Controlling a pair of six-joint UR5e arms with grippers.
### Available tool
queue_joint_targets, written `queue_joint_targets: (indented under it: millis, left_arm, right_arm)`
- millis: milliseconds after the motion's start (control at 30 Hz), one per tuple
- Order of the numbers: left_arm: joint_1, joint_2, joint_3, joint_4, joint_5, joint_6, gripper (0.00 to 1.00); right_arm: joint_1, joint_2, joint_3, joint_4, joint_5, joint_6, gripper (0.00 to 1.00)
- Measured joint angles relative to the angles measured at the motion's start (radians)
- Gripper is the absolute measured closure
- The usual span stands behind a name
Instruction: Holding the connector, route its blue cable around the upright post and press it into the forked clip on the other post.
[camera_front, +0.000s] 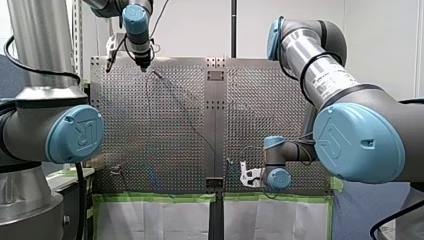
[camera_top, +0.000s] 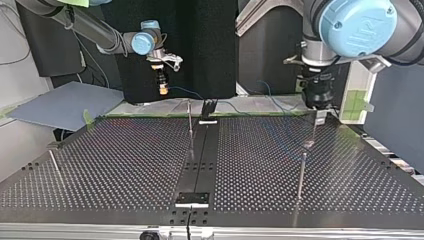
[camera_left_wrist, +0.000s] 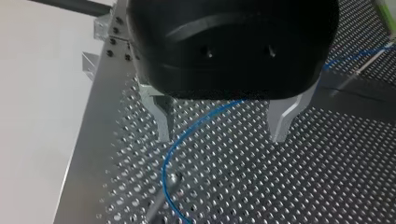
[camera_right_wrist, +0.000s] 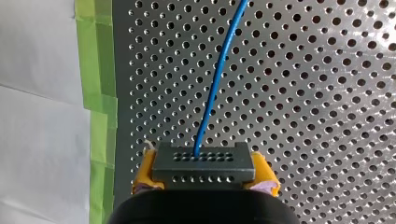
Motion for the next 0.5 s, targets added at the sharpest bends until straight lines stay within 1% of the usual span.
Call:
queue_joint_targets:
  millis: [200,500]
  left_arm:
    - [0.0,0.0,0.0,-0.008,-0.031,0.0,0.01]
    - [0.0,0.0,0.0,-0.008,-0.038,0.0,0.01]
  right_arm:
    - [0.0,0.0,0.0,-0.001,0.0,0.0,1.0]
    - [0.0,0.0,0.0,-0.002,0.0,-0.003,1.0]
